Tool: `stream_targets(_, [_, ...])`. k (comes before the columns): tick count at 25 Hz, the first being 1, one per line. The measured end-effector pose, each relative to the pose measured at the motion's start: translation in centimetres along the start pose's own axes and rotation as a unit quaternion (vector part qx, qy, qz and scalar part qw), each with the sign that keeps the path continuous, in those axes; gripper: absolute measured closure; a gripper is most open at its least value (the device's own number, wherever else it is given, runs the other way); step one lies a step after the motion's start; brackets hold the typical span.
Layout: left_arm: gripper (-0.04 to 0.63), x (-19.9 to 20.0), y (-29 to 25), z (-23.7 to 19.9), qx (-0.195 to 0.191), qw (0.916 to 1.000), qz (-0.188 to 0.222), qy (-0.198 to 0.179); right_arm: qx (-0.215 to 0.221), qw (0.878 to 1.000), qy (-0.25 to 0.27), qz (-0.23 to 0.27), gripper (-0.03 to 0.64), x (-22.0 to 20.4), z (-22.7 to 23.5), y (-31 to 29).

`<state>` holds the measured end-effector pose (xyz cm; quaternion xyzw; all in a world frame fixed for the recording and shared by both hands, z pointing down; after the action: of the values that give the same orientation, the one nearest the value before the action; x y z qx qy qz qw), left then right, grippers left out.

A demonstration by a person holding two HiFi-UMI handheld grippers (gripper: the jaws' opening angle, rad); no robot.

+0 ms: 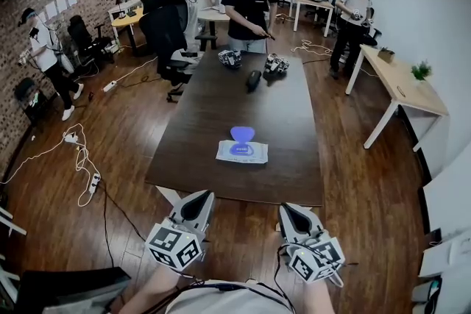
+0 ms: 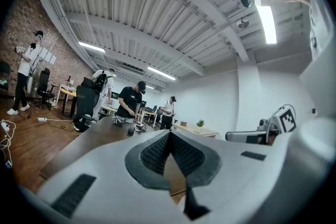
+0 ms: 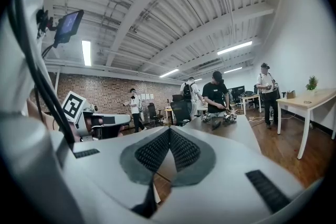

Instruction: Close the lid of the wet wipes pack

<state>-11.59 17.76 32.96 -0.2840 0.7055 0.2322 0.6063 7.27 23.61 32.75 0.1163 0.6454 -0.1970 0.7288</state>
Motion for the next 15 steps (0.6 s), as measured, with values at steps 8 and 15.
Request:
stream_targets(8, [0.594,-0.4,-0.7,1.8,0.004,1.0000,-0.004,0.001,0.005,1.000,-0.006,-0.010,0.614,-0.4,1.3,1.1])
stream_targets(15, [0.594,-1.0,-0.9,3.1,0.024,0.9996,-0.005,0.012,0.032,0.999,-0.004,-0.011,0.614,-0.4,2.2,2.0])
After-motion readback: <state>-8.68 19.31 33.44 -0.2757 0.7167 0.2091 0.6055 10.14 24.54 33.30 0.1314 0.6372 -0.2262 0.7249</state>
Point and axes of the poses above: the fingertips, and each gripper's own axes: y backward along the fingers, z to its right, x out of its top, the point moved 3 cm from there along y, backward along the fingers, and after that the axes turned 3 degrees about -y, right-handed, at the moved point
